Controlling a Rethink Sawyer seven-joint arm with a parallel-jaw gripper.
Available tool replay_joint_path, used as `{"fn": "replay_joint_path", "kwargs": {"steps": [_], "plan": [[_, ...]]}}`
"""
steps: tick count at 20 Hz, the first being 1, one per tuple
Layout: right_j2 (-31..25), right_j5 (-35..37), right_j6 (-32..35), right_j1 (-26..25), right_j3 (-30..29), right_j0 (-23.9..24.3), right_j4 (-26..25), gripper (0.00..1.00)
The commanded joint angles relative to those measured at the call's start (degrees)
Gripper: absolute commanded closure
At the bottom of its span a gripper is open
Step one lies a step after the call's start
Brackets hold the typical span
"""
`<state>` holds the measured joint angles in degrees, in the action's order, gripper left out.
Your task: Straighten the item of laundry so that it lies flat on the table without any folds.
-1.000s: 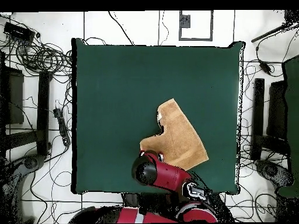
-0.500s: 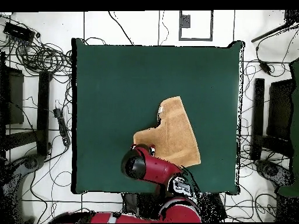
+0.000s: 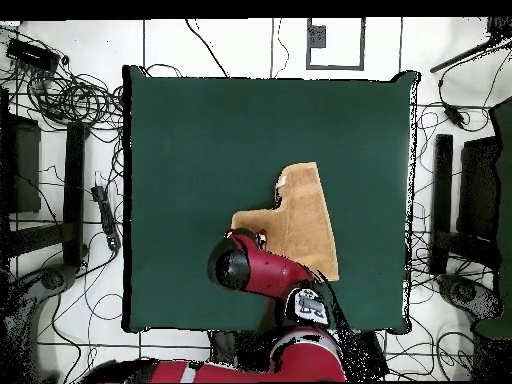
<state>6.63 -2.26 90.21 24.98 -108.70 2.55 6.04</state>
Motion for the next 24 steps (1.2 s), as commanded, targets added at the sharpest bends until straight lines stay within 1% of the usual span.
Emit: {"fn": "replay_joint_path", "kwargs": {"steps": [1, 3, 7, 10, 12, 15, 17, 21, 23, 24], "plan": [[-4.4, 1.8, 5.1, -4.0, 11.8, 1.2, -0.7, 0.00], [-4.6, 1.5, 6.0, -4.1, 11.8, 0.9, -0.8, 0.00], [-5.2, 1.3, 7.8, -2.9, 8.1, 1.8, -1.6, 0.00], [-7.2, -0.5, 9.6, -1.2, 1.2, 4.4, -3.7, 0.00], [-8.3, -3.8, 12.0, -0.3, -4.8, 5.9, -5.5, 0.00], [-8.3, -7.0, 16.0, 0.6, -12.5, 6.6, -6.3, 0.00], [-7.3, -8.7, 17.7, 1.1, -16.0, 6.3, -6.2, 0.00], [-3.2, -12.6, 18.2, 0.9, -19.3, 4.2, -5.5, 0.00], [-1.6, -14.3, 17.4, -0.6, -19.4, 3.8, -5.1, 0.00], [-1.8, -15.4, 16.7, -2.0, -19.0, 4.7, -5.6, 0.00]]}}
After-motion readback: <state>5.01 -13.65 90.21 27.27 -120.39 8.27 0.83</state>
